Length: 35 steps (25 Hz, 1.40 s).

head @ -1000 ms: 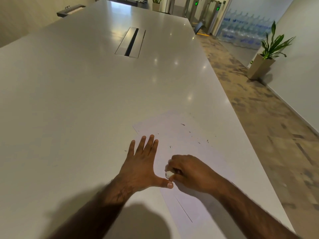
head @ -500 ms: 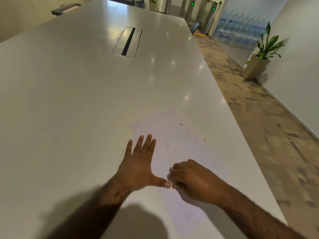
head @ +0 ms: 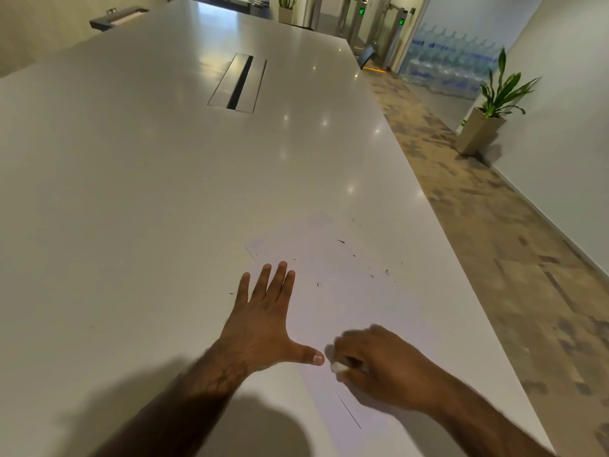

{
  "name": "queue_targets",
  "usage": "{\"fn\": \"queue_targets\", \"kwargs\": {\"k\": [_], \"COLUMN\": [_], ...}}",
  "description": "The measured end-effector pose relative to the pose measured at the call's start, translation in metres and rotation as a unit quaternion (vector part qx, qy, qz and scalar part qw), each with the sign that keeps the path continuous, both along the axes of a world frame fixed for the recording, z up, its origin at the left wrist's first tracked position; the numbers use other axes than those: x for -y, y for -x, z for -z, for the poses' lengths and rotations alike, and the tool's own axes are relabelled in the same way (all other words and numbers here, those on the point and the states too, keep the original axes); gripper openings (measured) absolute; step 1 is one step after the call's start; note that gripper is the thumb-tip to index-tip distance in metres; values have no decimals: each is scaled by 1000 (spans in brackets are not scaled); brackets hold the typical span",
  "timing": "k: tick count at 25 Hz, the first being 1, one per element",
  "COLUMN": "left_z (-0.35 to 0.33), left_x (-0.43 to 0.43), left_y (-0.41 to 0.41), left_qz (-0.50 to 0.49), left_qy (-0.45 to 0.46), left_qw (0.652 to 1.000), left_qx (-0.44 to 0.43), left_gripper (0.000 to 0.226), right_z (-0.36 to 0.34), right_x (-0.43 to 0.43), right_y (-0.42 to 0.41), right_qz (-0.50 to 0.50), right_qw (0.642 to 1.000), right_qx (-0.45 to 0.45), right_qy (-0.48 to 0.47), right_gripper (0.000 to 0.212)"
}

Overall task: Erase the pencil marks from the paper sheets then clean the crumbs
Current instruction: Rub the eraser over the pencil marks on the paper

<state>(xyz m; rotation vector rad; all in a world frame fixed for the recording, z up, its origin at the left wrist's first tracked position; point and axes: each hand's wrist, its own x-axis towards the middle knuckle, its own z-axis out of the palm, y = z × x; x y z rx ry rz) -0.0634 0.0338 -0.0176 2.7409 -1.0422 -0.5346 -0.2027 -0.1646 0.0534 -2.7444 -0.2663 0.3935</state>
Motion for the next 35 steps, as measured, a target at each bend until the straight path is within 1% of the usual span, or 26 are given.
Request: {"fn": "queue_targets", "kwargs": {"k": [1, 2, 3, 5, 7, 8, 10, 12, 13, 15, 16, 17, 19, 21, 22, 24, 26, 27, 28, 29, 30, 32, 33, 34, 35], "left_z": [0, 0, 0, -2, -6, -7, -8, -7, -6, -5, -4, -4, -6, -9, -9, -5, 1, 2, 2, 1, 0, -1, -1, -1, -2], "left_x": [0, -1, -1, -1, -1, -1, 0, -1, 0, -1, -2, -2, 3, 14, 20, 30, 32, 31, 30, 28, 27, 27, 28, 28, 28], "left_y": [0, -1, -1, 0, 2, 3, 3, 3, 3, 3, 3, 2, 4, 11, 17, 28, 32, 32, 31, 31, 30, 31, 32, 32, 33], "left_qz": [0, 1, 3, 5, -3, -6, -5, -5, -4, 1, 3, 3, 13, 36, 47, 60, 68, 69, 67, 65, 64, 65, 64, 62, 61], "left_qy": [-3, -3, -3, -4, -4, -5, -12, -15, -16, -19, -19, -19, -20, -1, 10, 1, -29, -36, -34, -29, -26, -25, -24, -23, -22], "left_qw": [1000, 1000, 1000, 1000, 1000, 1000, 1000, 1000, 1000, 1000, 1000, 1000, 999, 998, 998, 998, 997, 996, 997, 997, 997, 997, 997, 998, 998], "left_qx": [-1, -2, -4, -1, 2, 7, 19, 18, 15, 13, 14, 16, 36, 54, 45, 29, 39, 39, 34, 29, 25, 23, 23, 23, 24], "left_gripper": [158, 157, 155, 149, 141, 137, 136, 137, 138, 141, 143, 143, 140, 135, 134, 134, 133, 134, 137, 139, 140, 139, 139, 139, 139], "right_z": [-6, -11, -15, -19, -17, -13, -4, 3, 6, 5, 3, 3, 6, 9, 12, 22, 30, 32, 30, 27, 22, 15, 16, 18, 25], "right_x": [3, 7, 10, 14, 10, 6, -1, 3, 8, 19, 24, 29, 41, 43, 38, 15, -6, -4, 6, 20, 37, 63, 62, 50, 31], "right_y": [6, 4, -4, -30, -59, -68, -65, -40, -22, 10, 19, 21, 17, 10, 9, 12, 18, 18, 13, 8, 2, -5, -8, -9, -6], "right_qz": [14, 30, 50, 99, 137, 136, 113, 110, 108, 103, 117, 145, 235, 293, 293, 239, 158, 132, 130, 158, 210, 318, 336, 320, 271], "right_qw": [999, 994, 990, 987, 983, 985, 991, 992, 992, 993, 989, 980, 952, 928, 928, 949, 975, 981, 981, 977, 966, 932, 923, 927, 943], "right_qx": [-43, -82, -96, -38, 18, 32, 51, 56, 50, 14, -2, 1, 68, 121, 126, 119, 119, 126, 134, 142, 149, 170, 181, 185, 177], "right_qy": [-27, -62, -91, -118, -119, -104, -56, -29, -30, -58, -94, -133, -185, -194, -196, -169, -105, -72, -43, -23, -10, -27, -46, -64, -78], "right_gripper": [22, 16, 8, 6, 3, 6, 21, 33, 34, 28, 22, 16, 14, 10, 8, 7, 9, 8, 8, 9, 12, 16, 15, 14, 13]}}
